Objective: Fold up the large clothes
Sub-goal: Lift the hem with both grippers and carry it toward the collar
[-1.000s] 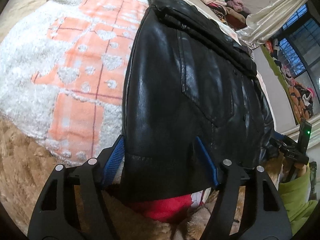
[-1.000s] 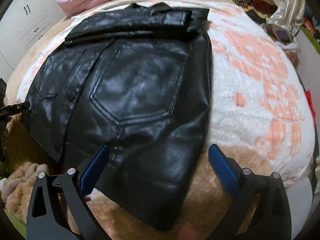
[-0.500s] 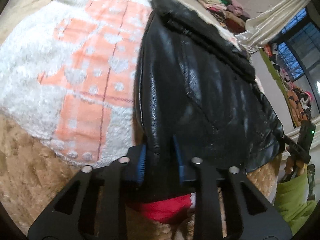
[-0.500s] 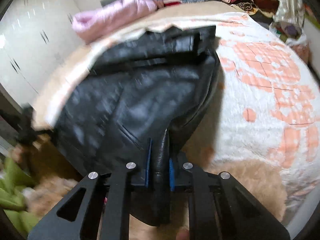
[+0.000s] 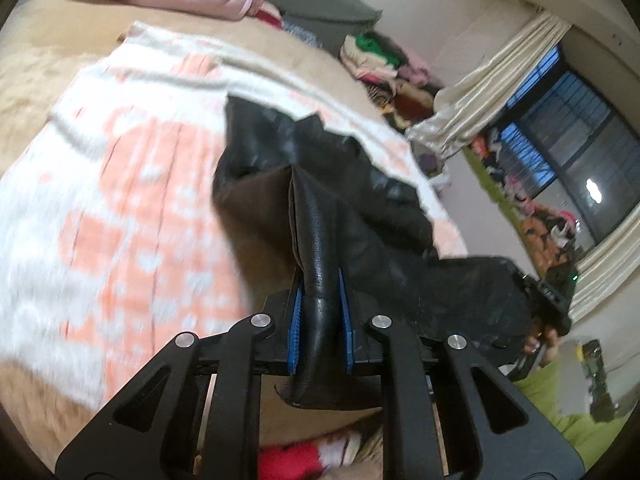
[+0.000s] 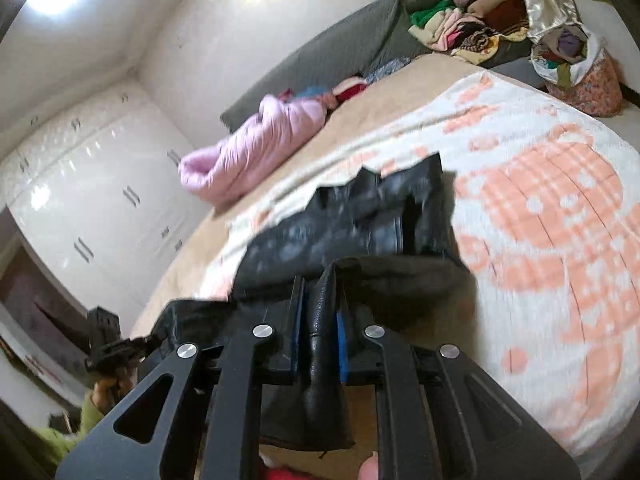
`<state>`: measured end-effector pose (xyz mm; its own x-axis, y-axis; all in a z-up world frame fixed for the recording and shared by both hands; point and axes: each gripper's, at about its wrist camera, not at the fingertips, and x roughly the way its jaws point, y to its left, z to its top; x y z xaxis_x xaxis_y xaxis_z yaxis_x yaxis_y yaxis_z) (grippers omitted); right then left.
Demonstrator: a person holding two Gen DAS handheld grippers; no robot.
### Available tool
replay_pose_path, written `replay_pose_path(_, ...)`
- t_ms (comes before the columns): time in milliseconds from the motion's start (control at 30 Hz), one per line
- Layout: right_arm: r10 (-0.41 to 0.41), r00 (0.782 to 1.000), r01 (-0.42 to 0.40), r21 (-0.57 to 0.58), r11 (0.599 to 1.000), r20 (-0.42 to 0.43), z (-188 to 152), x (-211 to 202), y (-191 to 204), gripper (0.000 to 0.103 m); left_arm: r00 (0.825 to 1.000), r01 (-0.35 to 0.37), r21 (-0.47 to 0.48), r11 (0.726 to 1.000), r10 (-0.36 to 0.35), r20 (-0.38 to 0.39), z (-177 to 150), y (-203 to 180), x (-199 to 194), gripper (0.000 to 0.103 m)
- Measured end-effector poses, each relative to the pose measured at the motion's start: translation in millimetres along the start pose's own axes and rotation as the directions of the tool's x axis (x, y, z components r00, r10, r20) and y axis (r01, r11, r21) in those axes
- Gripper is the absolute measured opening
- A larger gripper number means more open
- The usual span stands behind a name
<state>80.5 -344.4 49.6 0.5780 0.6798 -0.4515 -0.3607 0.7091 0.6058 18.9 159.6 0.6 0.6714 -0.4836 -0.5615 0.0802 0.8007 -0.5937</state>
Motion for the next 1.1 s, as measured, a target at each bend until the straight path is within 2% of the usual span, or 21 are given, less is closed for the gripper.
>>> replay_pose_path(133,0.037,0.998,-0.043,0.117,0.992,0.047,27,10,-17,0.012,0.998,0.051,-0.061,0.997,-0.048,0.042,27,0,13,0.009)
replay_pose_path(300,0.014,0.998,-0.026,0.176,0.984,0.068,55,31,-29,0.012,0.995,0.082,-0.136,0.987,-0.074,0.069,60,2,35,0.01)
replay_pose_path(433,0.008,0.998,-0.023,0.256,0.966,0.056,71,56,-46,0.012,0.995,0.068,-0.137,0.988,-0.057,0.083,83,0,42,0.011)
replay_pose_path(600,-0.02,0.999,0.006,0.32,0.948,0.041,84,81,-63,0.013,0.995,0.051,-0.189,0.981,-0.033,0.096,108,5,58,0.013)
replay_pose_path(800,-0.026,0.999,0.011,0.38,0.925,0.034,91,103,-77,0.016,0.994,0.005,-0.199,0.98,0.016,0.107,115,9,72,0.015)
replay_pose_path(1100,-0.169,0.983,0.132,0.385,0.913,0.066,110,114,-94,0.017,0.986,-0.08,-0.213,0.974,0.108,0.125,140,19,88,0.013)
